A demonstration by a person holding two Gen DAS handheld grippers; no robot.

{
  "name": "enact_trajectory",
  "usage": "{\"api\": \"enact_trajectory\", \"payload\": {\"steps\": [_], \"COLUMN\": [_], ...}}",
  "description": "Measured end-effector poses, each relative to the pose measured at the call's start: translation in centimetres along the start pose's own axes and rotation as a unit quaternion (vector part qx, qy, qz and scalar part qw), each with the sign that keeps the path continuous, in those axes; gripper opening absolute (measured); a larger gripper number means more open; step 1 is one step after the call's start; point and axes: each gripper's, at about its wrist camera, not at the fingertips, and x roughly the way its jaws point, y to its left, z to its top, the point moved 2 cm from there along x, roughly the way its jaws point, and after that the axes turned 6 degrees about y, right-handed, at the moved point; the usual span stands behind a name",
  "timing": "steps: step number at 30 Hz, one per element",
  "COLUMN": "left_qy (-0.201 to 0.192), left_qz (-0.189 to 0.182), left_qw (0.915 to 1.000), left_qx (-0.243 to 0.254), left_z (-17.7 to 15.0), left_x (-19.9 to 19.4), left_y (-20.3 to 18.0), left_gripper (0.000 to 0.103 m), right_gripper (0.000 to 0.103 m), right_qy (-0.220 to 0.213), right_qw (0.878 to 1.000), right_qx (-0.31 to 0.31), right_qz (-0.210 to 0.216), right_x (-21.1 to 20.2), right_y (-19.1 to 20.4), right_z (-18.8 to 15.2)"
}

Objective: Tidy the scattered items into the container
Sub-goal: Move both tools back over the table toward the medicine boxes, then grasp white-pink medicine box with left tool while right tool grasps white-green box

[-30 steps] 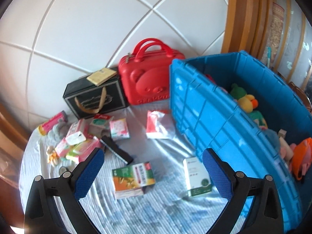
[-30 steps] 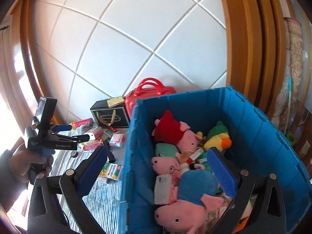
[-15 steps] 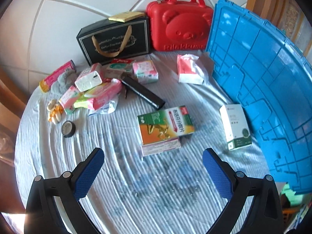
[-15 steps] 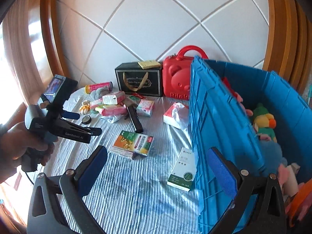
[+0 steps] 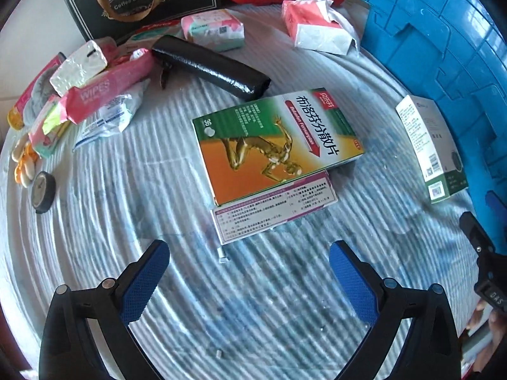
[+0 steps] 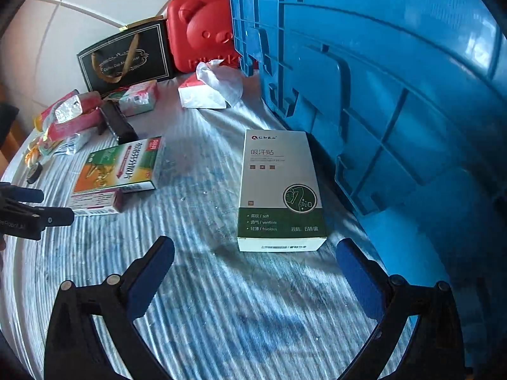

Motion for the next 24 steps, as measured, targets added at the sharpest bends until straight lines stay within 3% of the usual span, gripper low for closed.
{"api": "enact_trajectory", "payload": {"steps": [5, 16, 20, 24], "left_qy": [-0.004, -0.012, -0.012, -0.014], "left_qz": [-0.014, 0.013, 0.027, 0.015], "left_qw": [0.9993, 0.9934, 0.9949, 0.9936], "left_qx": [-0.034, -0.113, -0.097, -0.111], "left_z": [0.9, 1.9, 2.1, 2.4], "left_x": [2.4, 4.0, 4.3, 4.1], "left_y": [-0.9, -2.1, -2.9, -3.0], "left_gripper": [0.102, 0.102, 0.102, 0.102], "right_gripper": [0.103, 0.103, 0.103, 0.103], "right_qy": [0.003, 0.004, 0.011, 0.017], "right_qw": [0.999, 1.0, 1.0, 1.0], "right_qx": [0.006, 0.0, -0.001, -0.001], "right_qz": [-0.034, -0.018, -0.018, -0.014], "right_x": [2.8, 5.2, 5.7, 6.0], "right_y": [-0.8, -1.0, -1.0, -1.0], "right_z": [0.0, 1.1, 1.2, 1.2]}}
